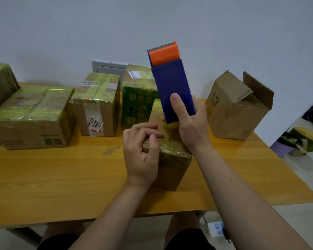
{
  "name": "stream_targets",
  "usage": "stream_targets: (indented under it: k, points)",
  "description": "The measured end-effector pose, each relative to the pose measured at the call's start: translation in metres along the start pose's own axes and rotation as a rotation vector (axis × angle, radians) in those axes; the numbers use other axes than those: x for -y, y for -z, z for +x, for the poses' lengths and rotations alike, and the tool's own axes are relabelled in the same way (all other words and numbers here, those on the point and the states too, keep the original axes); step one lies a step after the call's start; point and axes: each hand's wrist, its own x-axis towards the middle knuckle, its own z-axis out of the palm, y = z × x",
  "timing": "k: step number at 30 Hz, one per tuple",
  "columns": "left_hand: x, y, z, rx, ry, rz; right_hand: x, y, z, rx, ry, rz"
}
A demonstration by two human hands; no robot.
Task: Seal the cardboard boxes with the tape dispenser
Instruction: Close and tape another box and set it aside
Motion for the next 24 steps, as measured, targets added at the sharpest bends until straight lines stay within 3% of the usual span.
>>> stream_targets:
  k: [7,11,14,18,24]
  points:
    - [-0.008,0.004,0.009,0.062,-0.063,0.151,0.002,0.002,-0.001,-0.052,-0.059,0.044]
    - [-0.018,-0.006,0.008,0.088,-0.304,0.495,0.002,0.002,-0.002,-0.107,-0.110,0.133]
    - [-0.015,-0.012,0.006,0.099,-0.427,0.535,0.001,0.007,-0.003,-0.180,-0.182,0.177]
    - [-0.017,-0.006,0.012,0.147,-0.417,0.543,0.008,0.009,-0.009,-0.135,-0.202,0.143]
    - [-0.037,0.015,0.023,0.407,-0.289,0.595,0.032,0.019,-0.007,-0.087,-0.204,0.127]
